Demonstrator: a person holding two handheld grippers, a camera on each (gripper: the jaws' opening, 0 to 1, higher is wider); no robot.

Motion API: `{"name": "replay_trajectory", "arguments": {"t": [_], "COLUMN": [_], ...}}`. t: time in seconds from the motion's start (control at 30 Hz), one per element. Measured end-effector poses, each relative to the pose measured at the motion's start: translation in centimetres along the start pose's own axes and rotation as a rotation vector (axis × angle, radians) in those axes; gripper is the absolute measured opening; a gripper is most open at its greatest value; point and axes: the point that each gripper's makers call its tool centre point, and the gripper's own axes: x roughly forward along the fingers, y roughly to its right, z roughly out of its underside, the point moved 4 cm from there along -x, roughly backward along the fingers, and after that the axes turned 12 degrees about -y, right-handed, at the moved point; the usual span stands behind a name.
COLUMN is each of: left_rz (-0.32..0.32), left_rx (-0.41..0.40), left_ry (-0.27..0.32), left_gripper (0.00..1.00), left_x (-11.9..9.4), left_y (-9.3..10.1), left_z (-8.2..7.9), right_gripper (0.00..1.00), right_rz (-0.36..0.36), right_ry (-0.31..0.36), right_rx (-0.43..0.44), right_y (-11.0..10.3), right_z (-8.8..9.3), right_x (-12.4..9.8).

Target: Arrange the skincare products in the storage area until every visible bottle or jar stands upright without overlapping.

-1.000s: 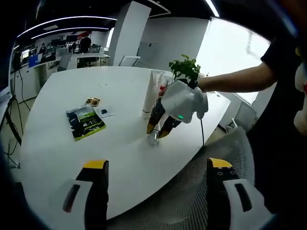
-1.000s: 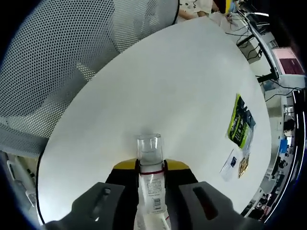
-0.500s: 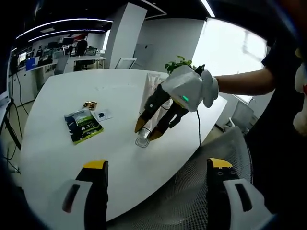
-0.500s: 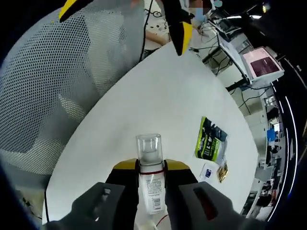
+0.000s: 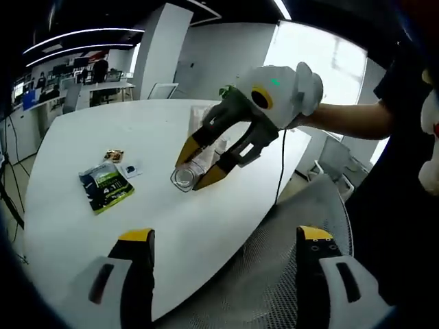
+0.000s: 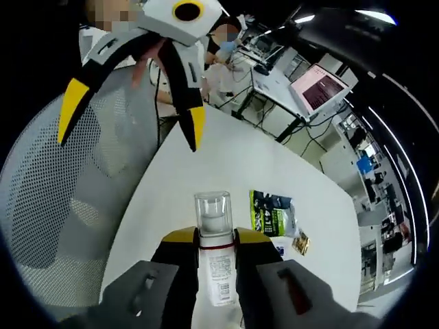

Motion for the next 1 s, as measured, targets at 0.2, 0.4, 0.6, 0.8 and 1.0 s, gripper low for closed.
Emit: {"name": "replay_trajectory", "arguments": {"t": [0.2, 0.4, 0.6, 0.8, 1.0], "left_rz": [0.027, 0.052, 0.069, 0.077, 0.093], "left_rx": [0.038, 0.072, 0.095, 0.113, 0.132], "left_ry": [0.001, 0.008, 0.014, 0.028, 0.054], "left_gripper": [0.82, 0.82, 0.82, 0.81, 0.8], "left_x": [0.4, 0.7, 0.7, 0.6, 0.3], "left_y": [0.5, 1.2, 1.6, 1.7, 1.8], "left_z": [-0.9, -1.8, -2.3, -3.1, -4.3], "right_gripper": [0.19, 0.19, 0.19, 0.19, 0.19], "right_rz": [0.027, 0.025, 0.024, 0.008, -0.052], "right_ry": [0.102, 0.202, 0.293, 0.378, 0.542], "right_rx": [0.171, 0.316, 0.423, 0.51, 0.65], "right_y": [0.5, 0.5, 0.7, 0.5, 0.1], "right_z": [-0.3, -0.5, -0.7, -1.2, -2.3], "right_x": [-2.1, -3.9, -5.2, -6.4, -8.3]}}
